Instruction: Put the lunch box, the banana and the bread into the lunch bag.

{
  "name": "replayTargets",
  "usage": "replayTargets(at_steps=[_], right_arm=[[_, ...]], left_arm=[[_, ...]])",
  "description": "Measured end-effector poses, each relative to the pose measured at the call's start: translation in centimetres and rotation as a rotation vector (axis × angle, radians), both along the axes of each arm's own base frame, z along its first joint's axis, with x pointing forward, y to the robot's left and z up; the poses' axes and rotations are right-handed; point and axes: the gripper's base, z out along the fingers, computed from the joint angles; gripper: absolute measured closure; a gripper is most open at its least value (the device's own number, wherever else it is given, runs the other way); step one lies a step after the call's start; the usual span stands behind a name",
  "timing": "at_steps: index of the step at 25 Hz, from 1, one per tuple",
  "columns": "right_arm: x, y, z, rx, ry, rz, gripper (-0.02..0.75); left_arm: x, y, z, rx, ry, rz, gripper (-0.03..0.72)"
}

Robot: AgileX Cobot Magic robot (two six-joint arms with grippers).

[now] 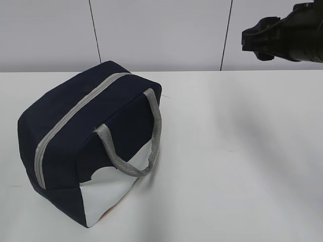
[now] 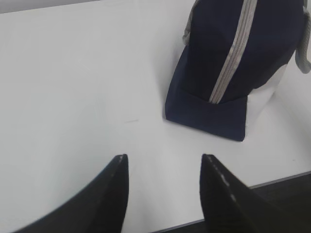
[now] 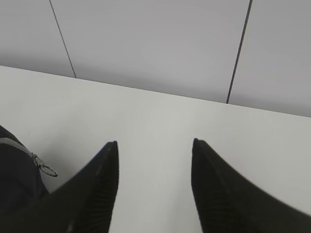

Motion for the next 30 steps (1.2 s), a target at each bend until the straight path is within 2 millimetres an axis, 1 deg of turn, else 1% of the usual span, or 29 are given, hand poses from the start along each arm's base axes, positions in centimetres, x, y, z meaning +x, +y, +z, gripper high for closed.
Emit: replayTargets(at_steps=[8,11,17,30], right_arm=[[-0.03,-0.03,-0.12,0.0,0.004,-0.002,0.358],[-0.03,-0.03,-0.12,0.0,0.004,-0.002,0.358],[-0.02,-0.06,-0.11,-0.001,0.002,-0.006,0.358],[0.03,-0.24,-0.06,-0.004,-0.004,-0.026,0.358]], left_arm=[[0.0,0.02,0.0,0.002,0.0,0.001,0.328],[0.02,-0.01,0.0,0.002,0.0,0.033,0.329],[0.1,-0.13,0.0,0.002,0.0,0.17,0.368],[0.11,-0.14,0.0,0.002,0.0,0.181,0.447]])
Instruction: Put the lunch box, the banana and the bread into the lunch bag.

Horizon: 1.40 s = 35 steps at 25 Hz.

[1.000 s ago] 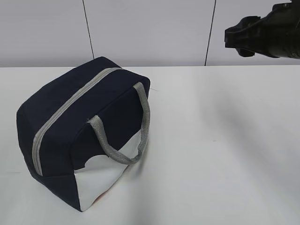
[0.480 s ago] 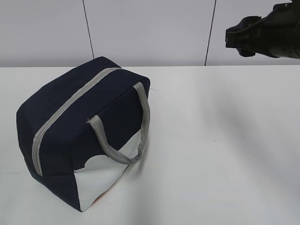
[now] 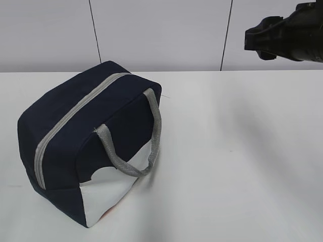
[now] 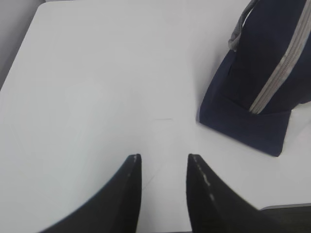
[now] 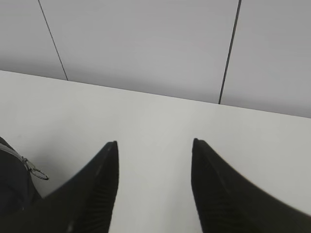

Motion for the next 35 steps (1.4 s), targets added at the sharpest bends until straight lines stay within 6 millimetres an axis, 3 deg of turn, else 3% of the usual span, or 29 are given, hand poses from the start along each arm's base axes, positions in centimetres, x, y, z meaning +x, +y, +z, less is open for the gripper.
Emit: replayTargets(at_steps=[18,23,35], right_arm=[[0.0,0.1,0.0,-0.048,-0.007,0.022,0.358],[0.0,0.0,-0.1,-0.226,-0.031,0.081,0.358],[-0.6,-0.3,-2.6,-0.379,0.196,0.141,0.358]], left_arm=[[0.0,0.0,0.0,0.0,0.0,0.0,0.451],[0.0,0.0,0.0,0.0,0.0,0.0,0.451],[0.0,0.0,0.0,0.0,0.0,0.0,0.452]])
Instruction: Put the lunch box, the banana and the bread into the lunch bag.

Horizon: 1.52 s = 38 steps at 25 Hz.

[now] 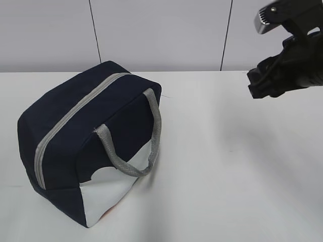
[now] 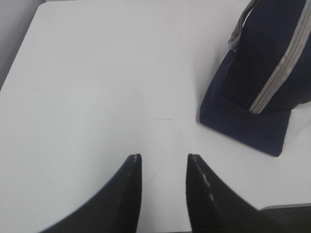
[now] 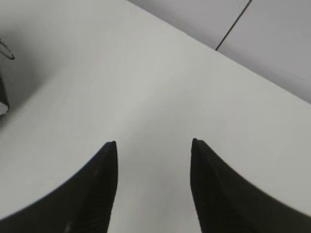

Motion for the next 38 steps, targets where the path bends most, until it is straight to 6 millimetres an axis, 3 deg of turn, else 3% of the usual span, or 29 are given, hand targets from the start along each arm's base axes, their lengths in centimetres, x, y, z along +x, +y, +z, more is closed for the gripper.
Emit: replayTargets(at_steps=[5,22,30,38], right_arm=[[-0.7,0.2,0.1,0.046,0.056,0.017,0.358],[-6.6,-1.5,4.9,0.065,0.046,0.019,0.358],[-12.4,-2.9,7.6,0.154,-0.013,0.038,0.358],[-18.9,-4.9,7.3,0.158,-0.024,0.037,0.358]], left_arm=[[0.0,0.0,0.0,0.0,0.0,0.0,0.452],[0.0,0.0,0.0,0.0,0.0,0.0,0.452],[0.0,0.0,0.0,0.0,0.0,0.0,0.452],[0.0,0.0,0.0,0.0,0.0,0.0,0.452]])
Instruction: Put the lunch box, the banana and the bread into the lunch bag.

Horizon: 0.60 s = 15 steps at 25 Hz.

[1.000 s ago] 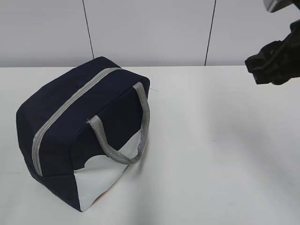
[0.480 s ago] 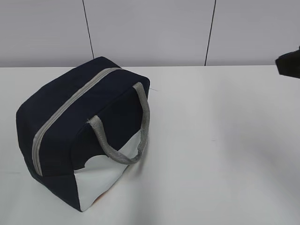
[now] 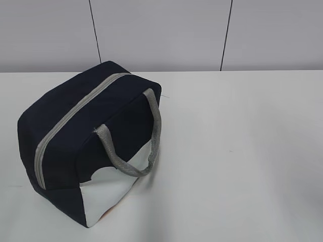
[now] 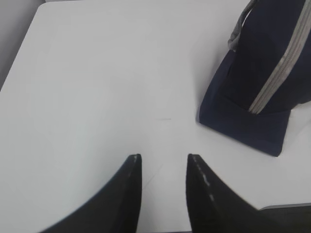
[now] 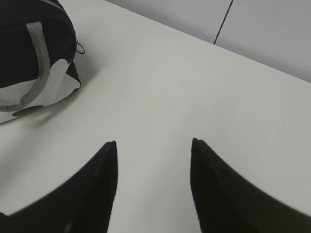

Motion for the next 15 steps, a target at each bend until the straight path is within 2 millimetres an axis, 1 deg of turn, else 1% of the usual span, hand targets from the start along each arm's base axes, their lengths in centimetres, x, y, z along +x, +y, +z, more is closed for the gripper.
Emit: replayTargets(at_steps=[5,12,15], right_arm=[[-3.3,-1.1,-0.6,0.003,-0.006,-0.002,0.358],[-7.6,-2.4,-2.4,0.016,-0.039,-0.003,0.358],[-9.1,-2.9,-3.2,0.026,-0.051,-0.002,0.358]], left_arm=[[0.0,0.0,0.0,0.0,0.0,0.0,0.452],[0.0,0.0,0.0,0.0,0.0,0.0,0.452],[0.0,0.0,0.0,0.0,0.0,0.0,0.452]])
